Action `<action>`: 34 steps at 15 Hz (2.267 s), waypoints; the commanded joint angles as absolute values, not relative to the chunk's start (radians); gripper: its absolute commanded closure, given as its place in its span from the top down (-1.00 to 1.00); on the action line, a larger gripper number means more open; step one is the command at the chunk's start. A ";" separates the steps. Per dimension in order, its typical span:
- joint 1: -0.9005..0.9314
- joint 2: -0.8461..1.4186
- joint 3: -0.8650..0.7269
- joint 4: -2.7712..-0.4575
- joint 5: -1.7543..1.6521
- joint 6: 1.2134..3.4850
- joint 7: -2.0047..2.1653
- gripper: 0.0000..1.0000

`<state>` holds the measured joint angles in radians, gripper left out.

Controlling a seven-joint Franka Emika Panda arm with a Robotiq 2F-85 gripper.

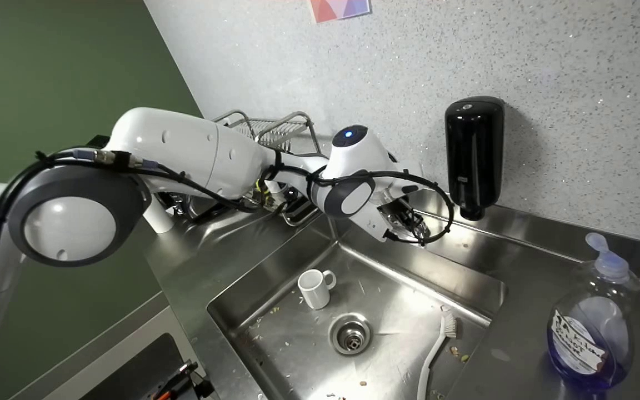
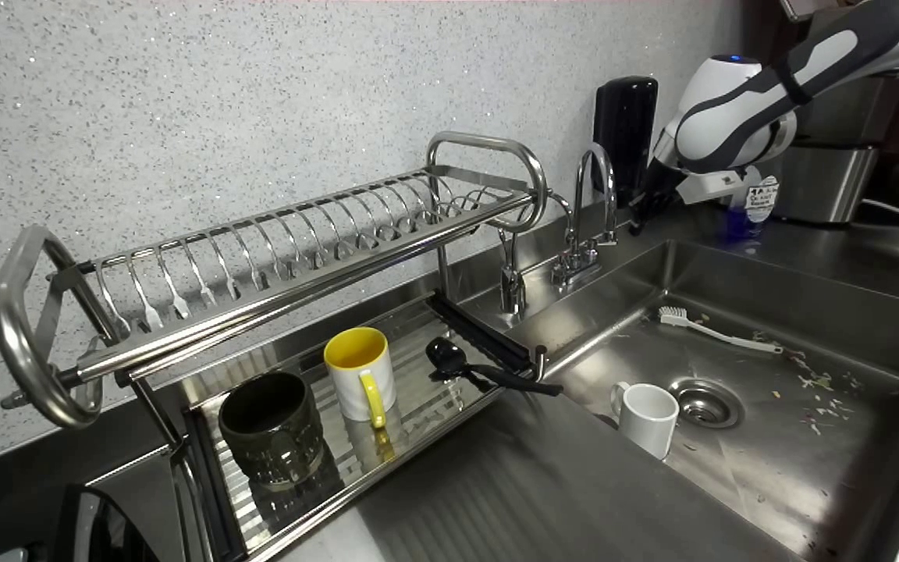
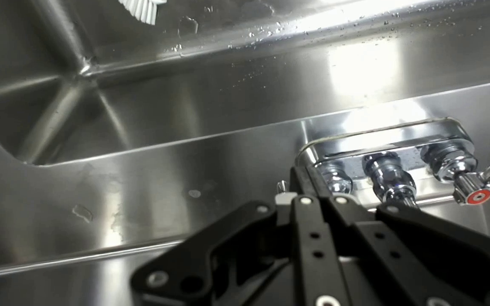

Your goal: Open the tap

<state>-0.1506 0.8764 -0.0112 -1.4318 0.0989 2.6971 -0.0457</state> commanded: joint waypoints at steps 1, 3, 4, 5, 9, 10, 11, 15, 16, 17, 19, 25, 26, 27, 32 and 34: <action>-0.153 0.963 -0.012 -1.302 0.100 2.676 -0.022 -1.00; -0.153 0.998 -0.013 -1.254 0.099 2.669 -0.020 -1.00; -0.152 1.014 -0.013 -1.233 0.099 2.665 -0.018 -1.00; -0.152 1.030 -0.014 -1.213 0.098 2.662 -0.017 -1.00; -0.154 1.092 -0.008 -1.133 0.099 2.654 -0.015 -1.00; -0.155 1.106 -0.006 -1.115 0.099 2.654 -0.017 -1.00; -0.155 1.120 -0.007 -1.097 0.098 2.657 -0.018 -1.00; -0.155 1.150 -0.006 -1.054 0.095 2.663 -0.024 -1.00; -0.155 1.159 -0.008 -1.039 0.093 2.664 -0.026 -1.00; -0.155 1.170 -0.009 -1.024 0.092 2.666 -0.024 -1.00; -0.155 1.191 -0.011 -0.989 0.091 2.658 -0.022 -1.00; -0.158 1.219 -0.010 -0.934 0.091 2.636 -0.024 -1.00; -0.157 1.202 -0.015 -0.953 0.091 2.630 -0.015 -1.00; -0.165 1.186 -0.006 -0.972 0.095 2.629 -0.028 -1.00; -0.195 1.038 0.003 -1.154 0.106 2.609 -0.045 -1.00; -0.216 0.974 0.018 -1.229 0.111 2.600 -0.070 -1.00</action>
